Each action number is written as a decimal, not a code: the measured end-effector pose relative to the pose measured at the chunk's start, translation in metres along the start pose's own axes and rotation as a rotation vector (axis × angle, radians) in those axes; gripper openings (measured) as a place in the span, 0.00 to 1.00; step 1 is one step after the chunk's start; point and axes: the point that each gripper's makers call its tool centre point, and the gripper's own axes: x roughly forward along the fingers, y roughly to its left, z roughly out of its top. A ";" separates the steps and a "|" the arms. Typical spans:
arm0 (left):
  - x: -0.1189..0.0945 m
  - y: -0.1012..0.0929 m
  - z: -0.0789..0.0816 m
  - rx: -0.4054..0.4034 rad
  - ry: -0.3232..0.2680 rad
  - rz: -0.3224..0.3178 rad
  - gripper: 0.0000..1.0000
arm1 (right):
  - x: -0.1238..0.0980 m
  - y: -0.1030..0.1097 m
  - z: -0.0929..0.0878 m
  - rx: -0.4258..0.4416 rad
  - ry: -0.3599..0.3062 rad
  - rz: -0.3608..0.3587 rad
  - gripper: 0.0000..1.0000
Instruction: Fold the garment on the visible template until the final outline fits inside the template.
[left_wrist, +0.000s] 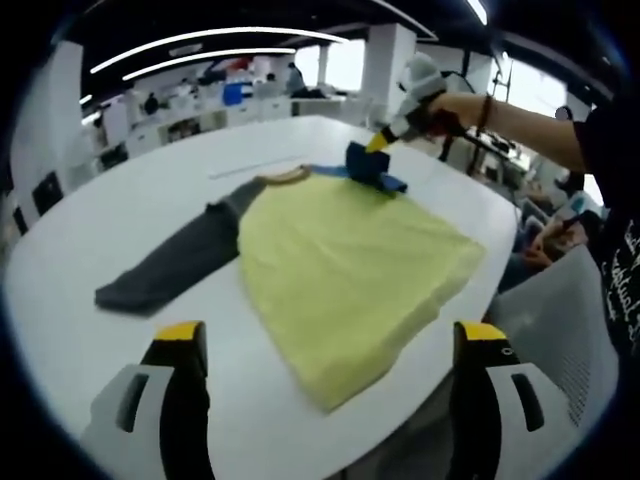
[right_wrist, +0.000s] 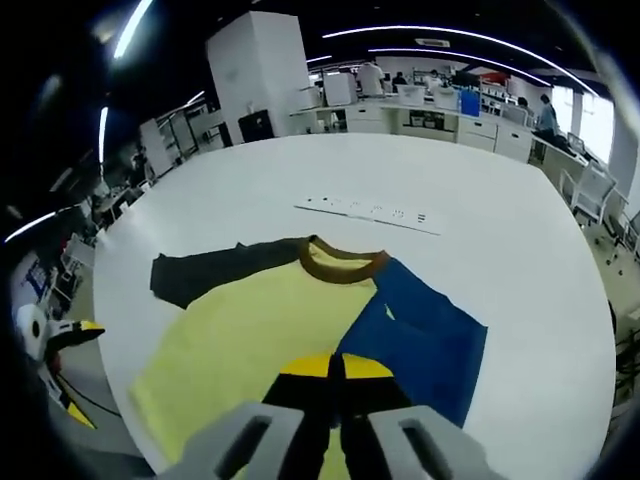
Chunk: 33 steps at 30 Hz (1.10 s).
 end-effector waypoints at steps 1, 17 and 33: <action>0.000 0.000 0.000 -0.001 0.000 -0.001 0.99 | 0.002 0.003 0.002 -0.007 0.000 0.003 0.00; 0.001 -0.003 -0.002 0.004 0.005 -0.015 0.99 | 0.022 0.037 0.009 -0.075 0.010 0.029 0.00; 0.002 -0.001 -0.004 -0.005 0.005 -0.013 0.99 | 0.033 0.071 0.026 -0.079 -0.034 0.074 0.00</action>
